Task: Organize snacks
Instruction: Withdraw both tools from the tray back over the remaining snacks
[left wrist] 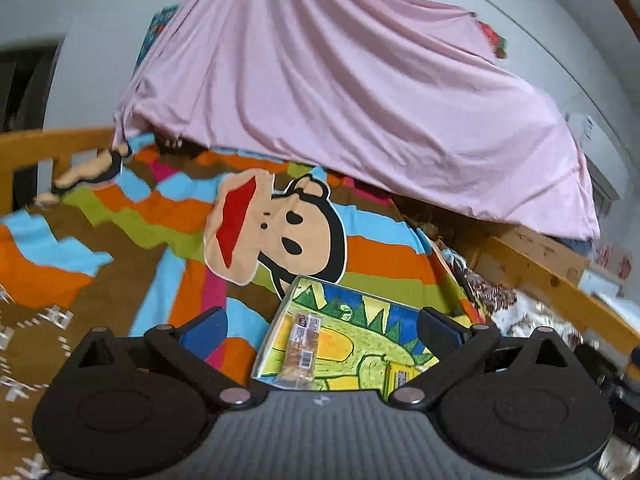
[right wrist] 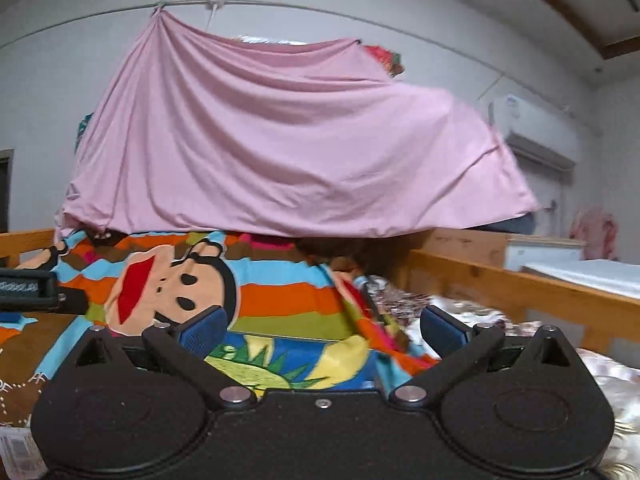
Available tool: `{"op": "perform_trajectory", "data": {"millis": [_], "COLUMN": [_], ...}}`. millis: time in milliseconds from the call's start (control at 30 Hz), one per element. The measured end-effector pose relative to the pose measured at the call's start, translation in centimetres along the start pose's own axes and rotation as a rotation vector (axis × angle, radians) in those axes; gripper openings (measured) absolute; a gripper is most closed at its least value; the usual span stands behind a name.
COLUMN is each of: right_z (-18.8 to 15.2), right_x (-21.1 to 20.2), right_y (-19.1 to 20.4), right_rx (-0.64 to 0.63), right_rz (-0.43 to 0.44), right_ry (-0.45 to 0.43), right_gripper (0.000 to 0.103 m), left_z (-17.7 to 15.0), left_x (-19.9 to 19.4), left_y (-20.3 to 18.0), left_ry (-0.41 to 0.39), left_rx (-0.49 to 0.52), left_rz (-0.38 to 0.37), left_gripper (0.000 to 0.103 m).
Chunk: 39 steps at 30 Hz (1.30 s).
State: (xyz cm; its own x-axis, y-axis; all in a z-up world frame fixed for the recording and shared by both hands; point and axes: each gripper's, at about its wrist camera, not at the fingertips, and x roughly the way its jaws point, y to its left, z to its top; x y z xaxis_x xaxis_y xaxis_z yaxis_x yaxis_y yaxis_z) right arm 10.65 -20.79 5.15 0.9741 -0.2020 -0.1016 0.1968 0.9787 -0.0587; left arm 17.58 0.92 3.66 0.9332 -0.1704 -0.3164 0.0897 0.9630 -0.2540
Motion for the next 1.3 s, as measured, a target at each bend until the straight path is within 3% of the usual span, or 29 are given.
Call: {"op": "perform_trajectory", "data": {"millis": [233,367,467,667,1000,1133,1300], "right_z": [-1.0,-1.7,-2.2,-3.1,-4.8,-5.2,-5.9], "right_x": [-4.0,-6.0,-7.3,-9.6,-12.1,-11.9,-11.1], "right_y": [-0.8,-1.0,-1.1,-1.2,-0.4,0.0,0.1], "right_rx": [0.027,0.052,0.067,0.109,0.154,0.156,0.174], "right_rz": [-0.028,-0.038,-0.042,0.052,0.159,0.152,0.16], "right_ry": [0.077,0.112,0.14,0.239,0.388,0.427,0.494], "right_gripper": [0.102,0.102,0.102,0.102,0.102,0.102,0.102], "left_z": [-2.4,-3.2,-3.7,-5.2,-7.0,-7.7,-8.3], "left_x": [-6.2,-8.4,-10.0,-12.3,-15.4,-14.8,-14.4], "left_y": [-0.7,-1.0,-0.7,0.0,1.9,2.1,1.9], "left_ry": [-0.144,-0.137,-0.144,-0.043,0.081,0.173,0.229], "left_rx": [0.104,0.162,0.151,0.147,0.078,0.093,0.102], "left_rz": [0.107,0.186,0.206,0.262,0.22,0.189,0.154], "left_gripper": [0.103,0.103,0.103,0.103,0.103,0.103,0.103]}}
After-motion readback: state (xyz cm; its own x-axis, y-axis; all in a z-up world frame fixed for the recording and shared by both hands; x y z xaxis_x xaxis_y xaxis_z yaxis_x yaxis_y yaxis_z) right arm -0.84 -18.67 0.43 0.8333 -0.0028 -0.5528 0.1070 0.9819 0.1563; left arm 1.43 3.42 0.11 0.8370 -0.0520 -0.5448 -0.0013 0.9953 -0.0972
